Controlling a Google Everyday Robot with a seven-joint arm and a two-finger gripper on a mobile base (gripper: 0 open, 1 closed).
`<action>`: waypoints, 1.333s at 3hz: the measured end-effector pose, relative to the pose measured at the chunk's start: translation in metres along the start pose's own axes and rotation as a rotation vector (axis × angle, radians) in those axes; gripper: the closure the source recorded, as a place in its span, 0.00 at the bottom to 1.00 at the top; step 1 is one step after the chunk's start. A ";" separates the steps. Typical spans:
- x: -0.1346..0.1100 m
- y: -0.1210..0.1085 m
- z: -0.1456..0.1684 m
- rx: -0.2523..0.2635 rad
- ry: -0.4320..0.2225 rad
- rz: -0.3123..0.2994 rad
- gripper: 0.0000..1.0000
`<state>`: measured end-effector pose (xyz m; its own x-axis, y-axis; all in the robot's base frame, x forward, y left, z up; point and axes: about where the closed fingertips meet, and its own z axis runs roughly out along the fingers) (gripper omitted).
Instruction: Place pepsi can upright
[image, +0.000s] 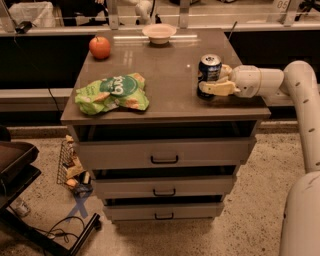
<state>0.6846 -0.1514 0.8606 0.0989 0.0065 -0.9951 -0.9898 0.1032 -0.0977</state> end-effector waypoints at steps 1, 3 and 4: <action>0.000 -0.001 0.004 -0.003 -0.002 0.000 0.82; -0.001 -0.002 0.012 -0.010 -0.005 0.001 0.28; -0.001 -0.003 0.016 -0.013 -0.006 0.002 0.05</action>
Offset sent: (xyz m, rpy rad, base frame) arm 0.0011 0.0034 0.0003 0.0012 0.0003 0.0029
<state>0.6890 -0.1361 0.8619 0.0976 0.0130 -0.9951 -0.9913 0.0905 -0.0960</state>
